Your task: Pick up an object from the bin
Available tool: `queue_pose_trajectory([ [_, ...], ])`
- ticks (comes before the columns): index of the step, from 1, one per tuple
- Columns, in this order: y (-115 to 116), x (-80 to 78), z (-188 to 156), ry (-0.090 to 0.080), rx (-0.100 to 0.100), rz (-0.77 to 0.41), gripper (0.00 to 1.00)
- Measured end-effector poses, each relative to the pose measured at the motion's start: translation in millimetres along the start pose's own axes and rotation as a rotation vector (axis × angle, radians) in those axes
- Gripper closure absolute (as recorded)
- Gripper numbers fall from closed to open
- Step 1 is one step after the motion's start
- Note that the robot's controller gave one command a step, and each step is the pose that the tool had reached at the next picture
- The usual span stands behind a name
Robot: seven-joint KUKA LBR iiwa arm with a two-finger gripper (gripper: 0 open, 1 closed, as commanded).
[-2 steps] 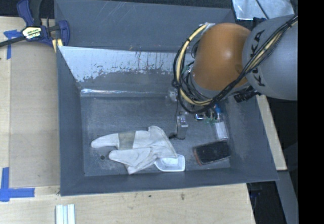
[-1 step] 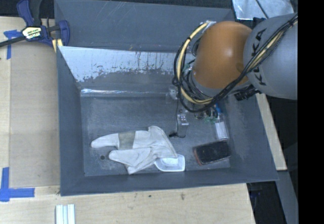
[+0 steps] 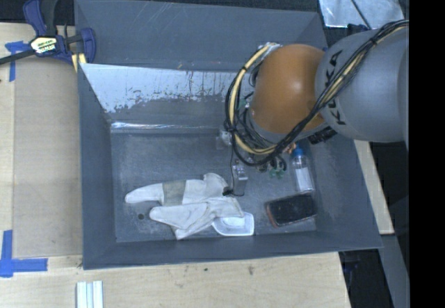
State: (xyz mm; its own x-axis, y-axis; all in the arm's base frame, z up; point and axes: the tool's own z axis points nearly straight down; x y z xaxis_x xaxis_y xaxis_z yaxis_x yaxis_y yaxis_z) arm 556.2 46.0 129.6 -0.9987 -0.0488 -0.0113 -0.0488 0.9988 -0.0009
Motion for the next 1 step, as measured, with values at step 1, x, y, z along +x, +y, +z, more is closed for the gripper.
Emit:
queue_pose_trajectory([
  [1, 6.8, 14.7, 54.4, 0.005, -0.001, -0.047, 0.0],
])
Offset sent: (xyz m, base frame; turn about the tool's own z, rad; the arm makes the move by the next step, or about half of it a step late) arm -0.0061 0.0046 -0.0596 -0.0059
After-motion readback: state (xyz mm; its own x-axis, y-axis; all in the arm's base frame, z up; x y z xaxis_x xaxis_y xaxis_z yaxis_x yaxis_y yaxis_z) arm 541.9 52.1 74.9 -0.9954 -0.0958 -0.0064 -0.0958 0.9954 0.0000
